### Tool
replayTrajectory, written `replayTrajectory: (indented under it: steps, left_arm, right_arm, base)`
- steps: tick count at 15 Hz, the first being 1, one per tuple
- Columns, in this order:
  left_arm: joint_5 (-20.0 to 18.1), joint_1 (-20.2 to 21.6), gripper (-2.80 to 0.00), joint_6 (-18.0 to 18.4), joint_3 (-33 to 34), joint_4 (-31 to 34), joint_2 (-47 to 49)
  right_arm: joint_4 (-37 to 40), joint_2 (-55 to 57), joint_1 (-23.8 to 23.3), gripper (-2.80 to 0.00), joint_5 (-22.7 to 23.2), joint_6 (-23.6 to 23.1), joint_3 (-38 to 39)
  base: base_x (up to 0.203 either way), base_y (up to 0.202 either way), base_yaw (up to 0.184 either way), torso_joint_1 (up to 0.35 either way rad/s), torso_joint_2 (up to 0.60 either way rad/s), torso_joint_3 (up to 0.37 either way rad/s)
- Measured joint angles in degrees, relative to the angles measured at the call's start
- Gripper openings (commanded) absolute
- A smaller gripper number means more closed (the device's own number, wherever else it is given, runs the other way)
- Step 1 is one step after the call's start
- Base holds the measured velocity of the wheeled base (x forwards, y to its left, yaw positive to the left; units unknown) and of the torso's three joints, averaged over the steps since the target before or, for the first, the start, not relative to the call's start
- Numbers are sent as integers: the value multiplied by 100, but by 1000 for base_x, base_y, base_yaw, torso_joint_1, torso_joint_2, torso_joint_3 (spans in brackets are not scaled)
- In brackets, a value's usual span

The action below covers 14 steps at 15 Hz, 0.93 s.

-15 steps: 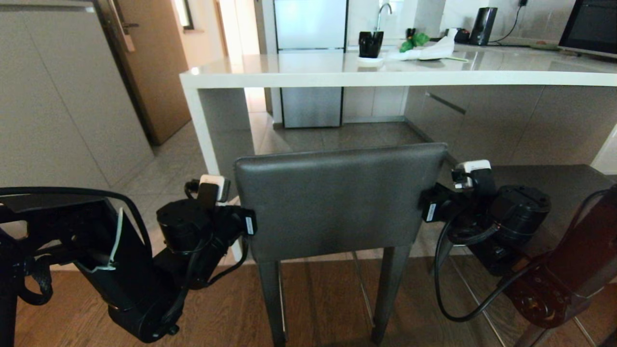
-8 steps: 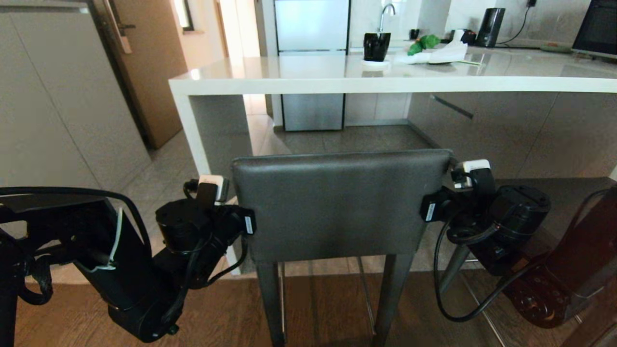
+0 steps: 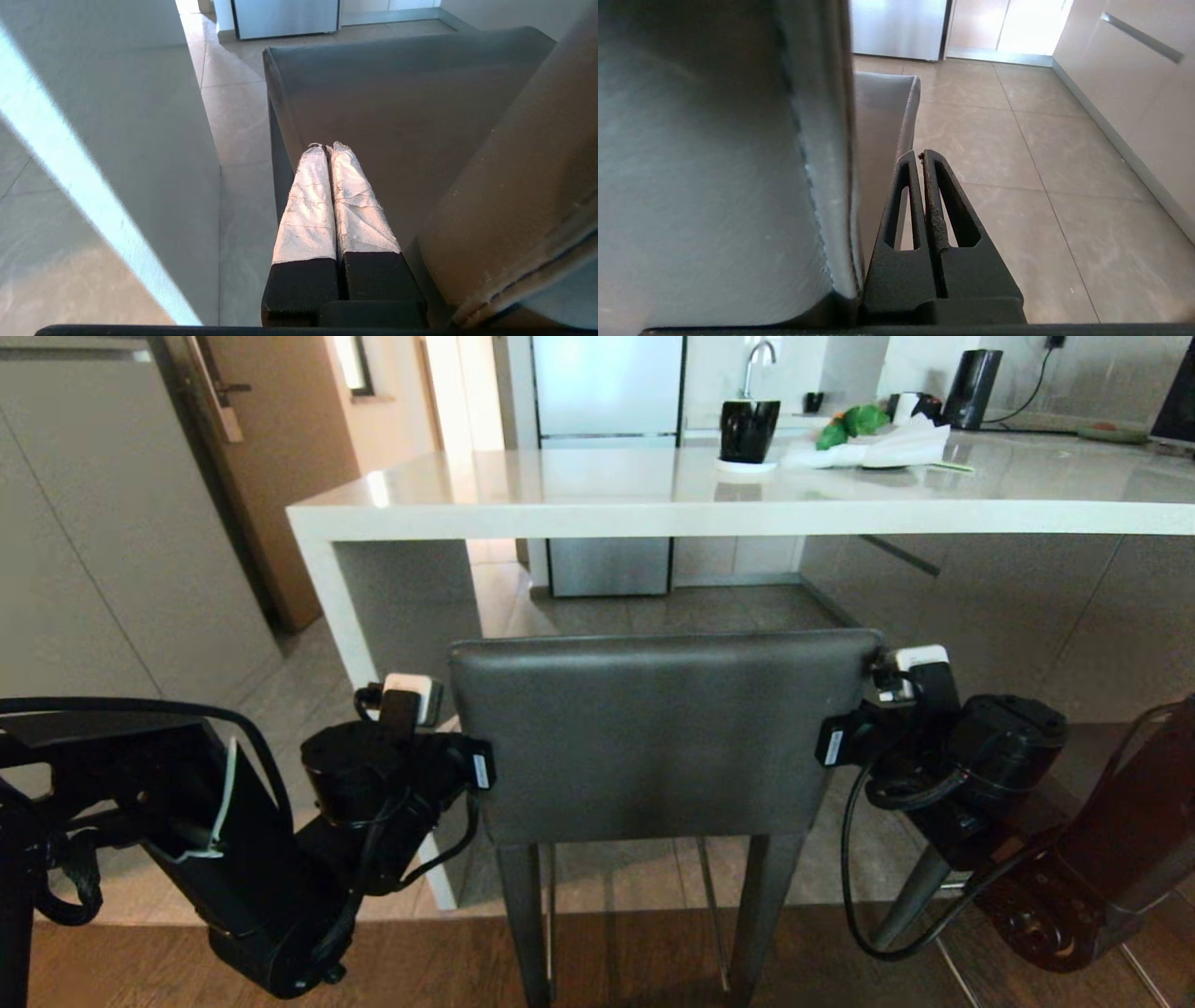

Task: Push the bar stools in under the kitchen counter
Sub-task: Push the gray chair back under the dining table

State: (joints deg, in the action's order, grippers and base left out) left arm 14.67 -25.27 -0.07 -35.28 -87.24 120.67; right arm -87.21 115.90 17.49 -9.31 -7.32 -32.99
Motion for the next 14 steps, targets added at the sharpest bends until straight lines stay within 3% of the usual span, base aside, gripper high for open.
replayTrajectory:
  steps: [11,14]
  left_arm:
    - [-1,13,-280,48,-2,6,-11]
    - [-32,16,-280,56,-5,30,-9]
  right_arm:
    - [2,15,6,-280,3,2,-46]
    - [4,17,4,-280,3,0,-37]
  base:
    - [190,0,1,3,2,3]
    - [69,0,3,5,2,1]
